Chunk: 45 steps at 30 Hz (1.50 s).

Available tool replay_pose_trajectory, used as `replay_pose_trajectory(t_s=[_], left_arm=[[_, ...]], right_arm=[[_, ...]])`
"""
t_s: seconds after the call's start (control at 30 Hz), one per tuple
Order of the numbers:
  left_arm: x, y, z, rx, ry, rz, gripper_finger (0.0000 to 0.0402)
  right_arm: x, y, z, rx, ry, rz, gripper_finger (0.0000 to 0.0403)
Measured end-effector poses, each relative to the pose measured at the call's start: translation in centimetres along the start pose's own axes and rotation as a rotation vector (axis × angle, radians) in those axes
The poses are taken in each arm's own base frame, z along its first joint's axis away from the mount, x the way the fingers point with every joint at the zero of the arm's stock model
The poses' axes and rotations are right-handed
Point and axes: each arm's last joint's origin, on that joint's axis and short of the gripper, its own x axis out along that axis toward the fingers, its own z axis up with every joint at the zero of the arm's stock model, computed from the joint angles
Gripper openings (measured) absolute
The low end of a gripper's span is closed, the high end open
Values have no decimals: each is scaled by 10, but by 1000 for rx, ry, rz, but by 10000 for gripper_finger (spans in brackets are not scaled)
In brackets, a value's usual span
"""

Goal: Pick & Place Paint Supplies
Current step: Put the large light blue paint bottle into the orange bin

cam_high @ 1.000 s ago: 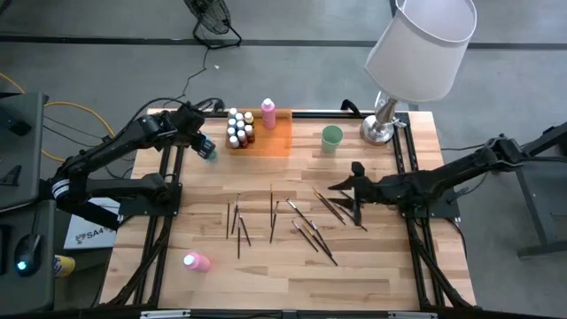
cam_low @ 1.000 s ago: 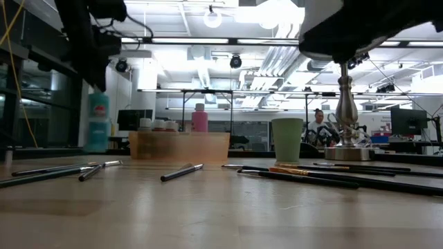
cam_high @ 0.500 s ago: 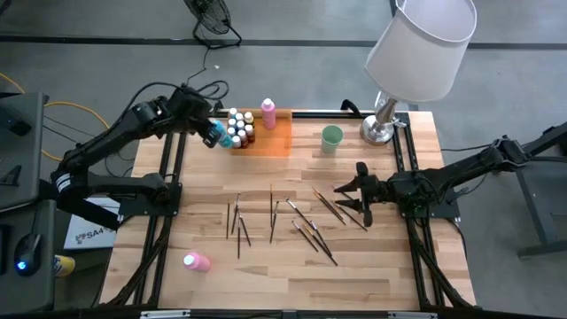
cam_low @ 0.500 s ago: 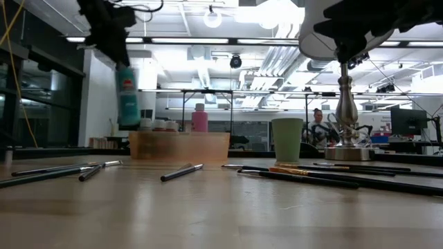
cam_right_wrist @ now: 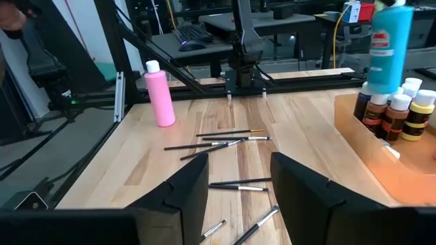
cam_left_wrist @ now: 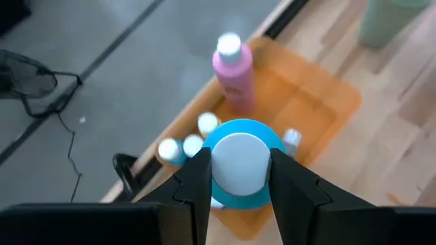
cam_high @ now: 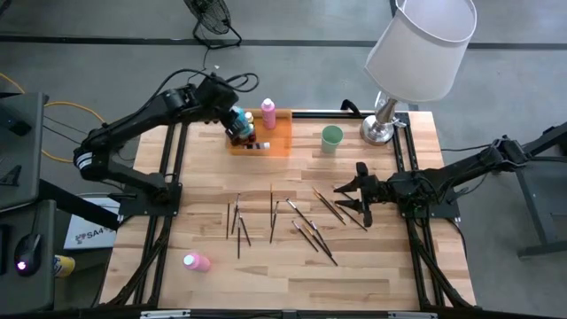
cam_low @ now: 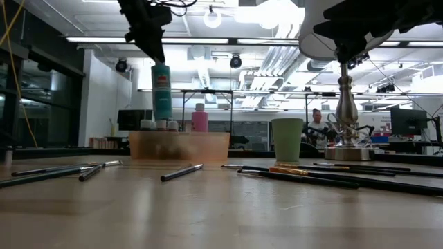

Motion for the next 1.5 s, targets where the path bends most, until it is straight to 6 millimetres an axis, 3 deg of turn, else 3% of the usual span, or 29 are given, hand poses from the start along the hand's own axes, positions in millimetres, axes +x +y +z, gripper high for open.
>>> replay_pose_trajectory(t_s=[0.2,0.57,0.83,1.13,1.5], left_arm=[[4,-5,9,28,-75,-87,114],[74,-26,19,81,-11,-67,113],[99,-33,19,88,18,-41,113],[111,-34,17,70,49,33,113],[114,-19,14,-28,81,38,113]], right_arm=[[0,0,0,0,0,0,152],[0,0,0,0,0,0,152],[0,0,0,0,0,0,152],[0,0,0,0,-1,0,152],[0,0,0,0,-1,-1,152]])
